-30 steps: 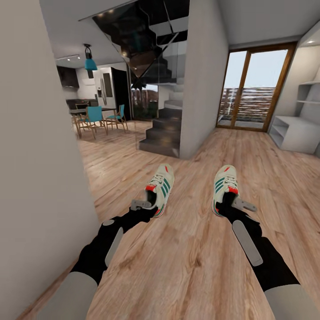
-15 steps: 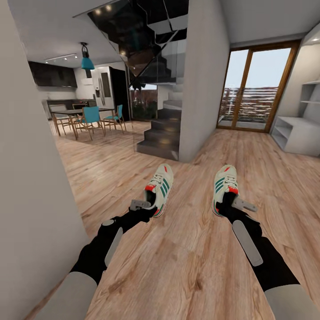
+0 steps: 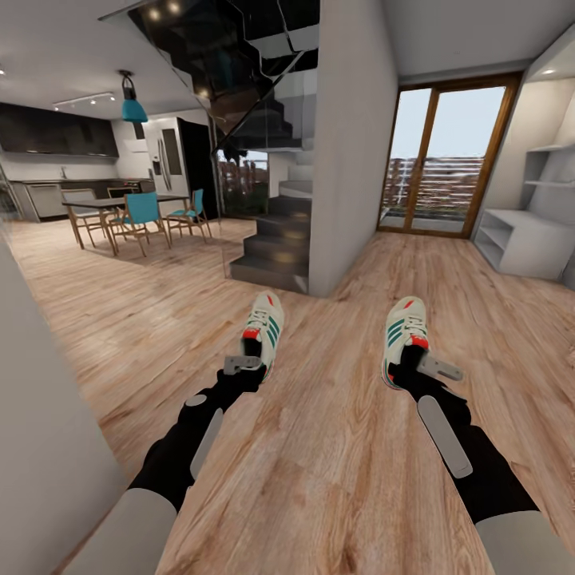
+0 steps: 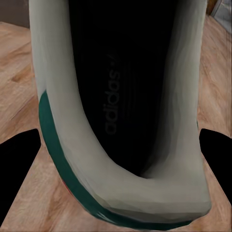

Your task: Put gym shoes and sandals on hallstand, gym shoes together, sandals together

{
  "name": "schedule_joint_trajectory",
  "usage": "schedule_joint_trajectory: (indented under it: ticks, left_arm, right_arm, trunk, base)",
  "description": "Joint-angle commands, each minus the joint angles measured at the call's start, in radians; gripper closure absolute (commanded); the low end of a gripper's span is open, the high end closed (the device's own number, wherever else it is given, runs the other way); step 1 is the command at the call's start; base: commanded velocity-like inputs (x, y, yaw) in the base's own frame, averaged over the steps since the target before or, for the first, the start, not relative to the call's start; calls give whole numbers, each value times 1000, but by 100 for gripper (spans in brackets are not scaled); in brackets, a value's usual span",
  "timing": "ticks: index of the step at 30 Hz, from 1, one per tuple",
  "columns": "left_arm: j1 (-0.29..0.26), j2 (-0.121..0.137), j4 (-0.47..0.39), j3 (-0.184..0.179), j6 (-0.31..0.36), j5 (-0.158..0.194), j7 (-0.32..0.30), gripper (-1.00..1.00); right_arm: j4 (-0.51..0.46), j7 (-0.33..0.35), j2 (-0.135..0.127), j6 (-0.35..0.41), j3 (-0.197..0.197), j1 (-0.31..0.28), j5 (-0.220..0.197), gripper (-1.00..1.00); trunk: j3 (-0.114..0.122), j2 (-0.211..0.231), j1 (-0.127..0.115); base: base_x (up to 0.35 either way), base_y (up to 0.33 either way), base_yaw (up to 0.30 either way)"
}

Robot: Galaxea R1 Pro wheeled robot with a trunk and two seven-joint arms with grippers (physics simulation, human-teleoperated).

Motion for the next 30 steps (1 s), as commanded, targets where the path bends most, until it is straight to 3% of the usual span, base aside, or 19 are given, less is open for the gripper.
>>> schedule_joint_trajectory:
  ticks: [1,30]
  left_arm:
    - [0,0,-2,0,7,11,-1,100]
    - [0,0,-2,0,8,12,0,100]
  right_arm:
    - [-1,-9,-1,1,3,-1,-7,100]
    - [-1,-8,-1,1,4,-1,-7,100]
  trunk:
    - [-1,0,0]
    - [-1,0,0]
  base:
    - [348,-89,-271]
    - [349,-21,-287]
